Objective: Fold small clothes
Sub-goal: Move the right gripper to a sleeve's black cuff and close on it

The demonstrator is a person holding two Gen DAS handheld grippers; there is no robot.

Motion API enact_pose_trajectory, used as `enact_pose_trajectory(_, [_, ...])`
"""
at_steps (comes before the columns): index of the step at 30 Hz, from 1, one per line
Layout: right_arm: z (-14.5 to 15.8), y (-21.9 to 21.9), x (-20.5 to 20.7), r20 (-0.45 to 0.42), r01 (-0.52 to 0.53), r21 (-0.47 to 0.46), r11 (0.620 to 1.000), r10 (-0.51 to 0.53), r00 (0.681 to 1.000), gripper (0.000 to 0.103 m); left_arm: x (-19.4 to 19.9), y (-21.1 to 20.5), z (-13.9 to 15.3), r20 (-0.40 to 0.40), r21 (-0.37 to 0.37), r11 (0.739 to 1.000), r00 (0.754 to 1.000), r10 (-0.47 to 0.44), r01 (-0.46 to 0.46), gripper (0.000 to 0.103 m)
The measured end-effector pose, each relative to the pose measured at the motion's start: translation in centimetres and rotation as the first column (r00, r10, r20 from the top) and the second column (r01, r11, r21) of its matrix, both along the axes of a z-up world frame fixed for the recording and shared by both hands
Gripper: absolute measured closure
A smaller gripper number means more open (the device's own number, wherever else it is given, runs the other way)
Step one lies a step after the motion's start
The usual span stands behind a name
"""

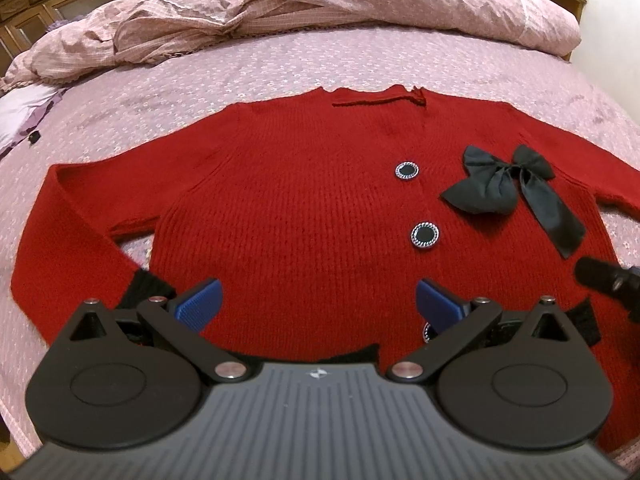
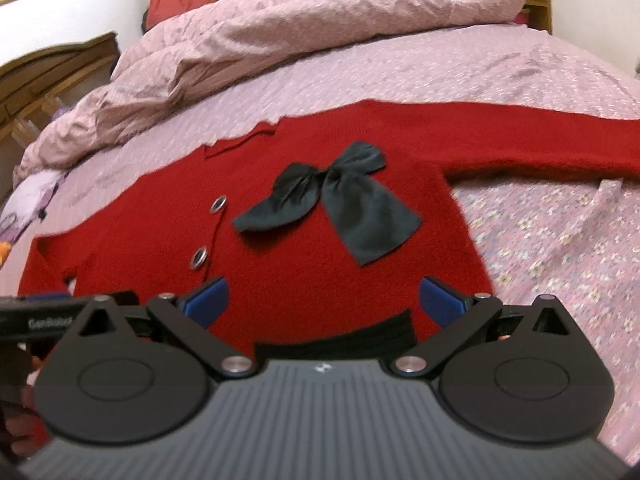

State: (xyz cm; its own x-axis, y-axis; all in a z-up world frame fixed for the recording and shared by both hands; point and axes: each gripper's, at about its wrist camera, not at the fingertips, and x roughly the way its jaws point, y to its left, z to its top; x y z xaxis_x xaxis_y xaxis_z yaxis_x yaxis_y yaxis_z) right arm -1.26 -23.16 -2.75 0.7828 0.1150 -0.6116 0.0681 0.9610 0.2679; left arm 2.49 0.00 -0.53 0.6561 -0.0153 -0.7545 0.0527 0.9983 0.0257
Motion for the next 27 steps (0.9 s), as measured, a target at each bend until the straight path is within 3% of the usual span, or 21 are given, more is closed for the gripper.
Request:
enact_pose_trajectory(13, [1.1,-9.2,2.7,0.025,0.243,0.035,0.969,-0.244,0.969,0.0,4.3,-1.5,0.2,-0.032,-0.012,1.0,0.999,-0.015,0.014,0.0])
enact_pose_trajectory(20, [-0.1,-13.8,4.2,-0.008,0.343,0.103,0.934,-0.344,0.939,0.0,6.1,-1.7,-0.9,-0.068,-0.008,1.0,0.998,0.005,-0.005,0.0])
enact_pose_trajectory(27, [-1.8,-16.7,5.6,-0.045,0.436,0.115,0.893,-0.434,0.9,0.0,7.6,-1.8,-2.2,-0.104,-0.001,1.0,0.994,0.02,-0.02,0.0])
